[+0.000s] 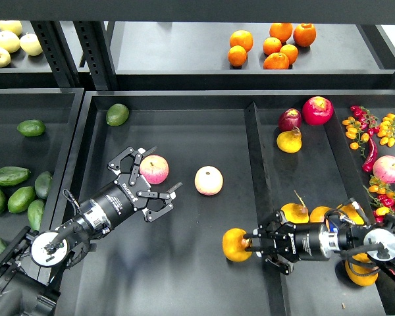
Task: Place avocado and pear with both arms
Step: 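Lift the pear and carry it toward the other yellow pears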
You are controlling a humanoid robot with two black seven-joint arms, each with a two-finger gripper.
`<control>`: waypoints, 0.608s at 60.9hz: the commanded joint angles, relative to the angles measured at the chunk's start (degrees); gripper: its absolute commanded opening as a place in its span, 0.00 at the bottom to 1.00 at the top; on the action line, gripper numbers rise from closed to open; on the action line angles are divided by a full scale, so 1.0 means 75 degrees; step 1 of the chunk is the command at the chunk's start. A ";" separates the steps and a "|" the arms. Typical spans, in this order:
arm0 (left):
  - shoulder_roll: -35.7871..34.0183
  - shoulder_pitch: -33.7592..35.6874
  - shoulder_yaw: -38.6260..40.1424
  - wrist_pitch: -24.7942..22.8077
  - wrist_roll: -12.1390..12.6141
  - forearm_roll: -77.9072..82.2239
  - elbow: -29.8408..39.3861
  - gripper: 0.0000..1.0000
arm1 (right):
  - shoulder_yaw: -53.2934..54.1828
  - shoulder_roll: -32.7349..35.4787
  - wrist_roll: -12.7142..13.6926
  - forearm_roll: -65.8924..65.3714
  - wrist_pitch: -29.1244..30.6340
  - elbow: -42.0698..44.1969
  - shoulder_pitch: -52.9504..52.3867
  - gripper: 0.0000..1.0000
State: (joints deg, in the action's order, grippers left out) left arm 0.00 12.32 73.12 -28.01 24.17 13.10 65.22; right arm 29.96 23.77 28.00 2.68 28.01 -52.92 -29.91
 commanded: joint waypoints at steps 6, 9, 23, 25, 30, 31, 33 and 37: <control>0.0000 -0.0001 0.0000 0.0001 0.0000 0.0000 0.0000 0.99 | 0.0188 0.0568 0.0000 0.0404 -0.0001 -0.0385 -0.0008 0.03; 0.0000 0.0010 0.0000 0.0001 0.0000 0.0000 0.0000 0.99 | 0.0200 0.0732 0.0000 0.0510 -0.0001 -0.0479 -0.0008 0.03; 0.0000 -0.0001 0.0000 0.0001 0.0000 0.0000 0.0000 0.99 | 0.0200 0.1974 0.0000 0.1072 -0.0001 -0.0854 -0.0032 0.03; 0.0000 -0.0001 0.0000 0.0001 0.0000 0.0000 0.0000 0.99 | 0.0188 0.2103 0.0000 0.1131 -0.0001 -0.0877 -0.0020 0.03; 0.0000 -0.0001 -0.0011 0.0001 0.0011 0.0000 0.0000 0.99 | 0.0188 0.2419 0.0000 0.1237 -0.0001 -0.0889 -0.0008 0.03; 0.0000 -0.0001 0.0000 0.0001 0.0011 -0.0012 0.0000 0.99 | 0.0188 0.2443 0.0000 0.1248 -0.0001 -0.0889 0.0003 0.03; 0.0000 0.0010 0.0000 0.0001 0.0011 0.0000 0.0000 0.99 | 0.0188 0.2537 0.0000 0.1260 -0.0001 -0.0889 0.0027 0.03; 0.0000 0.0010 0.0000 0.0001 0.0011 -0.0012 0.0000 0.99 | 0.0165 0.2701 0.0000 0.1260 -0.0001 -0.0878 0.0073 0.04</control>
State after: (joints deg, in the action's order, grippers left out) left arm 0.00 12.37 73.12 -28.01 24.23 13.08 65.22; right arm 31.38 41.85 28.00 11.83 28.00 -59.54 -29.86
